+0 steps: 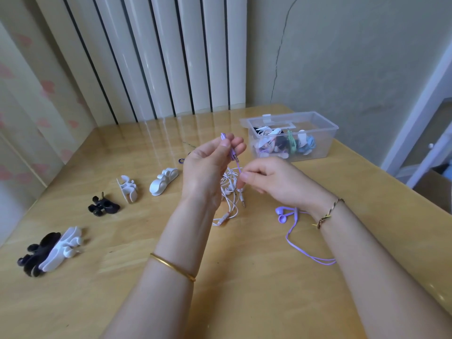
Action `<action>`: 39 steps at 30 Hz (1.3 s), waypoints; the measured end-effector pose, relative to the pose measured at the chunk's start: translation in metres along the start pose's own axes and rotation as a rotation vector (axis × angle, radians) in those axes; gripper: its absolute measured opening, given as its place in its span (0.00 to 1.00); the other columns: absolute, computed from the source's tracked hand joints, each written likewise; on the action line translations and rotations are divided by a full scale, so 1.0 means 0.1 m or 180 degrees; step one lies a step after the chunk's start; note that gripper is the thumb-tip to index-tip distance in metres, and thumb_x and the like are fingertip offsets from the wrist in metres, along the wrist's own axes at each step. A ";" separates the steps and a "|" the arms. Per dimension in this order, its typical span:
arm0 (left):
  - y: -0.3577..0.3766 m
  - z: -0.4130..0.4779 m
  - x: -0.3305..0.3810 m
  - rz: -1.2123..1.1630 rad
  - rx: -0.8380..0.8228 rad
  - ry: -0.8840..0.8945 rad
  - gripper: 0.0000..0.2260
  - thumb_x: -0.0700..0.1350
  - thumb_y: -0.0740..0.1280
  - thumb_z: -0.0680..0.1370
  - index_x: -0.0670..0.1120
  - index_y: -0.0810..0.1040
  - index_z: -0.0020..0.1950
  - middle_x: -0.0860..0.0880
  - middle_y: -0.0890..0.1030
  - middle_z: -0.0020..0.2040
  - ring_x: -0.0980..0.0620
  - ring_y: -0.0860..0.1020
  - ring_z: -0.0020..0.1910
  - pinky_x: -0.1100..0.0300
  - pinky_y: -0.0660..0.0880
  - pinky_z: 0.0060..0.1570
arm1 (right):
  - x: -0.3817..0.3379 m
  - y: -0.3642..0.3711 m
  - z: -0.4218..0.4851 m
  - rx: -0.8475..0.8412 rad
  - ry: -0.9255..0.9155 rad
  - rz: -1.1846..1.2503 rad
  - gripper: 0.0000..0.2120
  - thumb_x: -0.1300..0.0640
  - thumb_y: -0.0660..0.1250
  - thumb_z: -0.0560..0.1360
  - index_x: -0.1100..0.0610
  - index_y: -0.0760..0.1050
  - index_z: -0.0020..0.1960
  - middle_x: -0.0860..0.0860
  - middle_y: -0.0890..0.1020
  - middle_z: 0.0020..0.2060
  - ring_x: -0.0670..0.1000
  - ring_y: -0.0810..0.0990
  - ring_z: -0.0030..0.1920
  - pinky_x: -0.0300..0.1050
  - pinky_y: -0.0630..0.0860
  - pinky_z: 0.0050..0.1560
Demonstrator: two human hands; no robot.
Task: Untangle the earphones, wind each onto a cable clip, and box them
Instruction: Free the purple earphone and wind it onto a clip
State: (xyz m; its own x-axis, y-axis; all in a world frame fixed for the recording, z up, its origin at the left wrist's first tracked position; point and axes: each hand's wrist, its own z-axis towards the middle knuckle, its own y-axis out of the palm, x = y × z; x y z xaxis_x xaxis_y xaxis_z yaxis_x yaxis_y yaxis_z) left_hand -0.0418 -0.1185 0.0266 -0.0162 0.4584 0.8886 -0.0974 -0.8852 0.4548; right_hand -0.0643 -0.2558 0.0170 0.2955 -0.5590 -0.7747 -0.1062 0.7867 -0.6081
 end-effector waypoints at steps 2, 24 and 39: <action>-0.01 -0.01 -0.06 0.0309 0.0072 0.0239 0.06 0.35 0.64 0.79 0.41 0.80 0.48 0.46 0.85 0.43 0.50 0.84 0.46 0.58 0.78 0.51 | -0.05 -0.01 -0.02 -0.0137 -0.0048 -0.0197 0.11 0.57 0.62 0.79 0.59 0.81 0.44 0.54 0.69 0.29 0.49 0.66 0.31 0.46 0.62 0.34; 0.03 -0.03 0.08 -0.0040 -0.0238 -0.0242 0.08 0.41 0.62 0.80 0.47 0.80 0.46 0.53 0.85 0.42 0.59 0.82 0.42 0.56 0.70 0.57 | 0.00 -0.02 0.03 0.0251 -0.0066 -0.0277 0.12 0.56 0.62 0.79 0.53 0.77 0.38 0.45 0.66 0.25 0.42 0.66 0.26 0.36 0.60 0.29; 0.05 -0.04 -0.01 0.1963 -0.0845 0.0305 0.13 0.42 0.57 0.83 0.42 0.78 0.43 0.52 0.77 0.33 0.59 0.75 0.32 0.69 0.72 0.38 | 0.10 -0.12 0.09 0.1416 -0.0193 0.0090 0.11 0.62 0.60 0.79 0.55 0.75 0.39 0.41 0.78 0.32 0.38 0.73 0.34 0.34 0.68 0.38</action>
State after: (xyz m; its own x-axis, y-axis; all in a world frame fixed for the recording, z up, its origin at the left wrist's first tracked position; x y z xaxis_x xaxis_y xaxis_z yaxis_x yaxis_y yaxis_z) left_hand -0.0466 -0.1234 0.0277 -0.2342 -0.1085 0.9661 -0.2829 -0.9431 -0.1745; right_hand -0.0518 -0.2685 0.0174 0.3550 -0.5297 -0.7703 0.2997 0.8450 -0.4429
